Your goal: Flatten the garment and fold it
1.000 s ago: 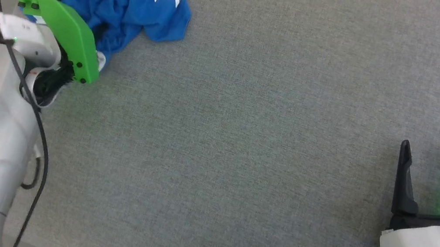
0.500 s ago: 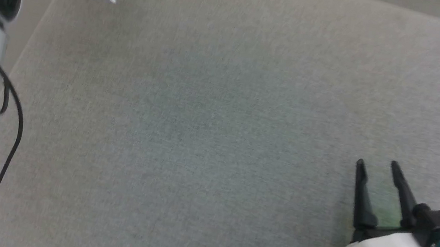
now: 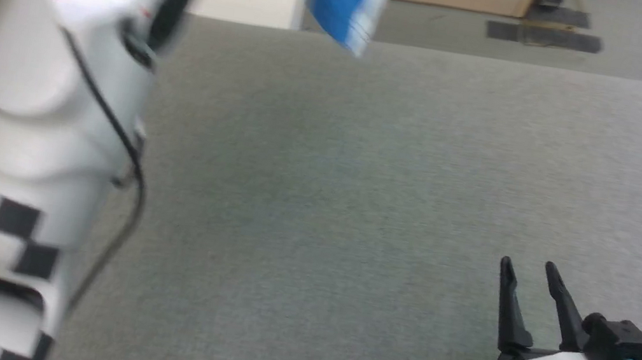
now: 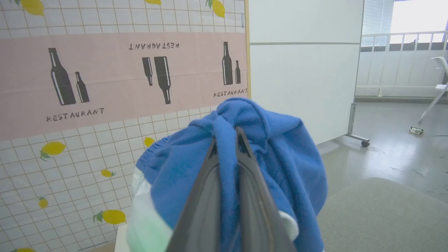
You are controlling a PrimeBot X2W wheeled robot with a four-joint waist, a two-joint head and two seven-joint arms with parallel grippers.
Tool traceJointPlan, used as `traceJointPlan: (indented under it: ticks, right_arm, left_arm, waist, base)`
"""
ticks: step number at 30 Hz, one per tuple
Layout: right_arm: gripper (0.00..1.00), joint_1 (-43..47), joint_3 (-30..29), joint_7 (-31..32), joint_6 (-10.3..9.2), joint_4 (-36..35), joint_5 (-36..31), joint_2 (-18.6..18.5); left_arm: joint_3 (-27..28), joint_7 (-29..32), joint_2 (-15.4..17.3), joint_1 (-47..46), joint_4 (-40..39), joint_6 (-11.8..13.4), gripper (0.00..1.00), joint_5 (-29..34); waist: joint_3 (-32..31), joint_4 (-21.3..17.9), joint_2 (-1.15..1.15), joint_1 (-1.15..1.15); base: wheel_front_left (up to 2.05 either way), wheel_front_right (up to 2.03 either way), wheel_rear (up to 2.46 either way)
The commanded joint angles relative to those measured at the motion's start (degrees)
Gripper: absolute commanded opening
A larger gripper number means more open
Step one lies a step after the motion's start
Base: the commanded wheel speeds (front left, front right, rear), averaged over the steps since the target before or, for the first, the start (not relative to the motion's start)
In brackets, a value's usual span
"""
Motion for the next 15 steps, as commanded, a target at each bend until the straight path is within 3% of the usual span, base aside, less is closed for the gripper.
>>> traceJointPlan:
  ticks: [1,7,15]
  right_arm:
    - [1.0,-0.12,-0.34,-0.32,-0.09,0.07,0.5,-0.04]
    - [1.0,1.14,-1.27,-0.33,-0.09,-0.32,1.0,-0.04]
    - [1.0,1.65,-2.81,-0.34,-0.09,-0.74,1.36,-0.04]
  left_arm:
    - [-1.05,0.49,-1.17,3.28,0.07,-0.05,0.0,-0.88]
    - [-6.77,3.99,-6.49,16.04,2.75,-0.36,0.0,-5.89]
    - [-12.75,7.94,-8.44,30.39,12.17,0.04,0.0,-8.72]
  waist:
    - [-3.6,-4.54,0.0,0.01]
    - [-3.73,-5.98,0.0,0.01]
    - [-3.39,-6.15,0.0,0.01]
  base:
    - [0.0,0.0,0.0]
    - [0.0,0.0,0.0]
    - [0.0,0.0,0.0]
